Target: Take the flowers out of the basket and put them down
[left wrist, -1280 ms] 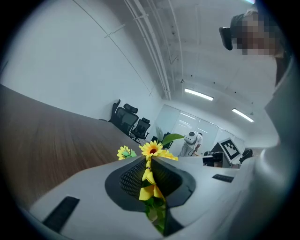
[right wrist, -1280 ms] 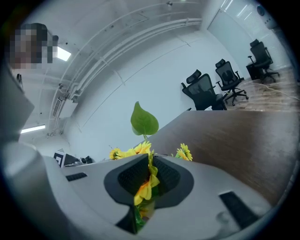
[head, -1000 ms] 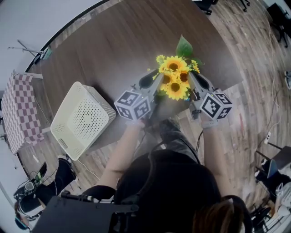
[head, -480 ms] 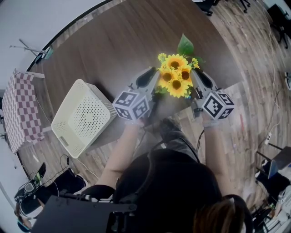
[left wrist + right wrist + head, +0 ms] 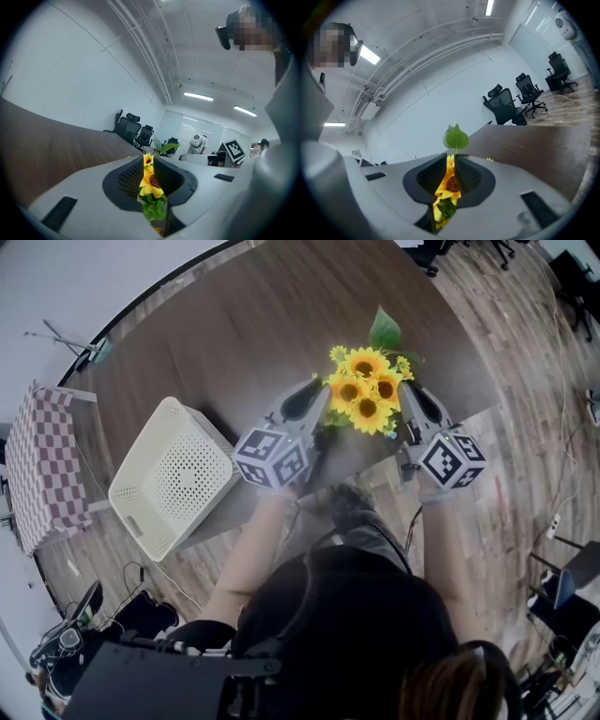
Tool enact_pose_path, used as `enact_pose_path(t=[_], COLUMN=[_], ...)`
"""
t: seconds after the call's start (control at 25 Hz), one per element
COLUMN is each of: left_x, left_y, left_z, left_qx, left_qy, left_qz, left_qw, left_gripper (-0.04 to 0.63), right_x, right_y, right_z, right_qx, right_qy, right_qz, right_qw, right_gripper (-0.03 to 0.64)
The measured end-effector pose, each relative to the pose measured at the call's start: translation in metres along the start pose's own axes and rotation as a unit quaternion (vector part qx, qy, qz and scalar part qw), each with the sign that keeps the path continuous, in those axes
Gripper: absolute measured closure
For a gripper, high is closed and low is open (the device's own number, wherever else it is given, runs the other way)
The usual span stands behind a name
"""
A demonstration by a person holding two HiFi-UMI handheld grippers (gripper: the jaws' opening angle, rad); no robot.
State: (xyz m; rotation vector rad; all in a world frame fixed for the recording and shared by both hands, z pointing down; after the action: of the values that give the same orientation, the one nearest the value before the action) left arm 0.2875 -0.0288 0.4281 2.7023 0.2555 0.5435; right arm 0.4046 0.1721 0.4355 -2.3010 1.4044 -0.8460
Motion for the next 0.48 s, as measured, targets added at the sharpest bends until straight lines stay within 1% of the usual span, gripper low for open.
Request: enact_pose_path(t=[0.08,0.12,0.16,0.24,0.32,0.48], left_x=[-0.004,-0.006,-0.007,-0.011,-0.015,-0.021], left_y=[-0.002,-0.003,-0.004,-0.006,-0.007,-0.011], left_z=[0.0,-0.001,-0.001,-0.002,-0.004,-0.007], left_qx=[0.003,0.005,0.006,0.01,0.012,0.011], left_qy=[-0.004,-0.006,-0.007,-0.007,-0.009,-0.013], left_qz=[-0.001,-0.001,-0.001,0.0,0.001,-0.002], left_qw=[1.0,1.0,1.0,0.9999,0.9999,0.9998], left_gripper=[0.546,0.549,0.549,0.549,0.59,0.594], right_x=[-0.002,-0.003,-0.004,-0.007,-0.008,-0.013], right_y=[0.003,0.005,0.008,0.012,0.017,0.027], right_z=[-0.001,-0.002,-0.002,-0.003,-0.005,-0.01], right_qx=[-0.003,-0.005,-0.007,-0.011,-0.016,-0.024], right_qy=[-0.002,-0.004,-0.004,-0.005,-0.004,-0.007], right_qz=[0.002,0.004,0.005,0.007,0.01,0.021], right_qw=[1.0,1.0,1.0,1.0,1.0,0.999], right_gripper=[0.59,0.591,0.608,0.612,0.612,0.614])
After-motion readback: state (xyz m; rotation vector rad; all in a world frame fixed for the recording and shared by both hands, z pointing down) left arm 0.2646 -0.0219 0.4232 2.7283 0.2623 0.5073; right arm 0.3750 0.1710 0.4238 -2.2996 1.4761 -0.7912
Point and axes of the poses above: the fingertips, and each gripper's own axes: x forward along the fingers, y to its left, z out of its top, the point moved 7 cm from there along -x, backward along the fingers, and after that the axes turned 10 degrees about y, right-handed, at the moved point
